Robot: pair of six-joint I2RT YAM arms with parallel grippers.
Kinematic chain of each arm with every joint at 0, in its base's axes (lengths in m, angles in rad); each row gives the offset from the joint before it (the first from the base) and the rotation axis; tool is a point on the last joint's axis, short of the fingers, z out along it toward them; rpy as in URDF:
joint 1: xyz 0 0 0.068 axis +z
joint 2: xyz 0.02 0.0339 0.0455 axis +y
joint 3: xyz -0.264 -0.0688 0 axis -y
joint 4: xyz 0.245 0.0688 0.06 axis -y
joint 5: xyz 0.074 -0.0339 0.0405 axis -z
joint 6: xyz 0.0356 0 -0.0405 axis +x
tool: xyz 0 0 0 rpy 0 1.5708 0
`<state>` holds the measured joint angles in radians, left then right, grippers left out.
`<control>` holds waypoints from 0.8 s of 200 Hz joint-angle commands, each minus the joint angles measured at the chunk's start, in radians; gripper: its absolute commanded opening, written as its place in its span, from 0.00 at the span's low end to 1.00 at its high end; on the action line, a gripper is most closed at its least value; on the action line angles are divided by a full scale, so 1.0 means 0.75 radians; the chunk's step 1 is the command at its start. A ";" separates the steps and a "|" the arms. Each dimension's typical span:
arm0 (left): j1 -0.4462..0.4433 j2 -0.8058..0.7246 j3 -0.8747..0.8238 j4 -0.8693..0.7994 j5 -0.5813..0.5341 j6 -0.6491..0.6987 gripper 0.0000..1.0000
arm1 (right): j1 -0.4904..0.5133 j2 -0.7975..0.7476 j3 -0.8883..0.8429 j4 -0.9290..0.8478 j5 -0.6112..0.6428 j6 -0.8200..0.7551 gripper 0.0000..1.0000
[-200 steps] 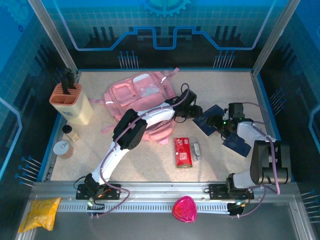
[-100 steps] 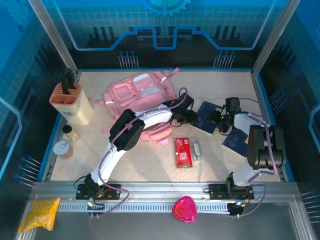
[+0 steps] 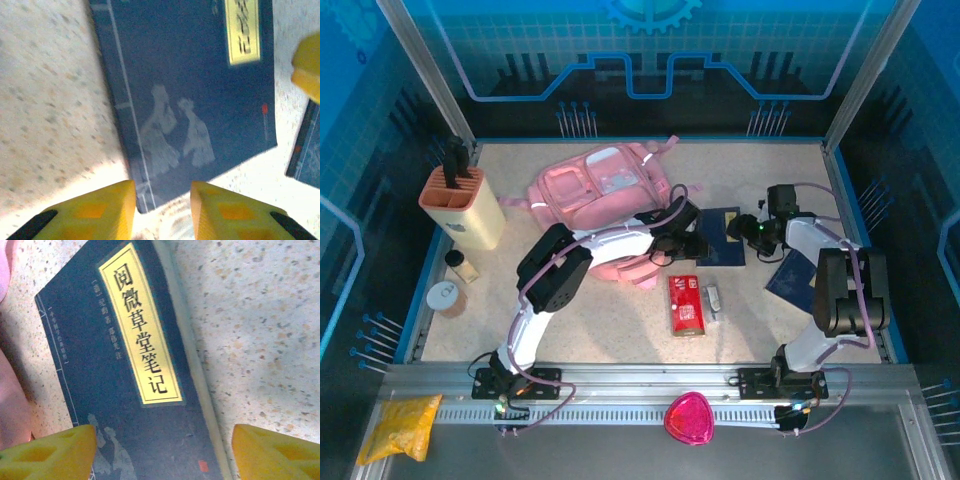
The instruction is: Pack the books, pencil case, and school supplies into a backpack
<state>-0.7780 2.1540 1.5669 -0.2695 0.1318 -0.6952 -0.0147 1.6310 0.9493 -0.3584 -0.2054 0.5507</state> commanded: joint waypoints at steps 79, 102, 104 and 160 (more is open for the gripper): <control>0.027 0.183 0.194 0.051 -0.047 -0.160 0.36 | 0.009 0.099 -0.013 -0.018 -0.105 -0.043 0.64; 0.026 0.191 0.187 0.069 -0.039 -0.158 0.35 | 0.044 0.108 -0.018 -0.021 -0.123 -0.045 0.63; 0.027 0.191 0.188 0.067 -0.039 -0.156 0.35 | 0.046 0.106 -0.020 -0.020 -0.124 -0.045 0.63; 0.030 0.176 0.148 0.046 -0.085 -0.144 0.34 | 0.075 0.056 -0.014 -0.025 -0.198 -0.043 0.56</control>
<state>-0.7570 2.2768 1.6829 -0.2192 0.0822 -0.7963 0.0231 1.6966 0.9409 -0.3592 -0.2909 0.5293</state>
